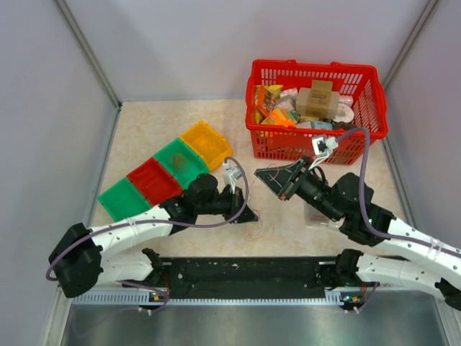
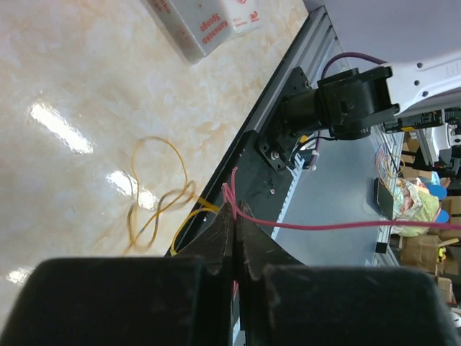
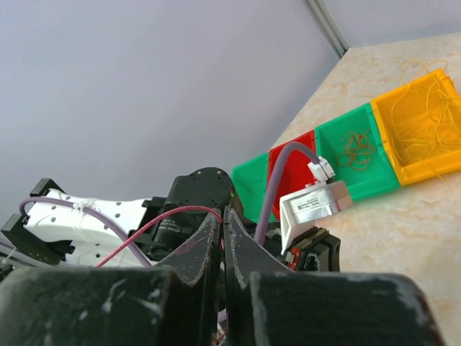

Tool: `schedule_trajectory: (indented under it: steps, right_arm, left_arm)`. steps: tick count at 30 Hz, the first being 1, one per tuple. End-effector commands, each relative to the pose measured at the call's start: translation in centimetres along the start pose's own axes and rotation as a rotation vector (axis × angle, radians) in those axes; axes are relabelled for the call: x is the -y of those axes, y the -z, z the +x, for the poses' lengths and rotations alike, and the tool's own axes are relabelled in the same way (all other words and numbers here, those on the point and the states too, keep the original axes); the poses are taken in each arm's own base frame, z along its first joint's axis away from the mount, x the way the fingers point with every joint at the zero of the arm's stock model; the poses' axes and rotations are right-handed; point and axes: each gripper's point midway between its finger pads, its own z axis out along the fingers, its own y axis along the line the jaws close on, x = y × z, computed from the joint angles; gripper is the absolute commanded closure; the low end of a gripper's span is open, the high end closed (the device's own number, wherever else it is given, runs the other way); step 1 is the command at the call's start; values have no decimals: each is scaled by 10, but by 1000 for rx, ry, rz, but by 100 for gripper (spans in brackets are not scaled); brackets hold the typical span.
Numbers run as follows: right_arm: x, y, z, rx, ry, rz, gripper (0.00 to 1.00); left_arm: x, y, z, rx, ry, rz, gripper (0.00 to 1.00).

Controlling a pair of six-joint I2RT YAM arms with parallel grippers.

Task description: Untangle the cables

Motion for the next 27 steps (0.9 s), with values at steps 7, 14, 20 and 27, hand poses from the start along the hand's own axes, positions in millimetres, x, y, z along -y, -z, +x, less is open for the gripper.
schedule_trajectory:
  steps: [7, 14, 20, 27]
  right_arm:
    - [57, -12, 62, -248, 150, 195, 47]
    - [120, 25, 109, -425, 92, 349, 30]
    - [136, 64, 123, -410, 90, 319, 28]
    - [136, 77, 146, -407, 106, 185, 33]
  left_arm:
    - [50, 28, -34, 131, -166, 120, 100]
    - [50, 33, -36, 147, -180, 109, 100]
    - [40, 30, -43, 157, -179, 43, 100]
    - [49, 32, -48, 159, -189, 82, 100]
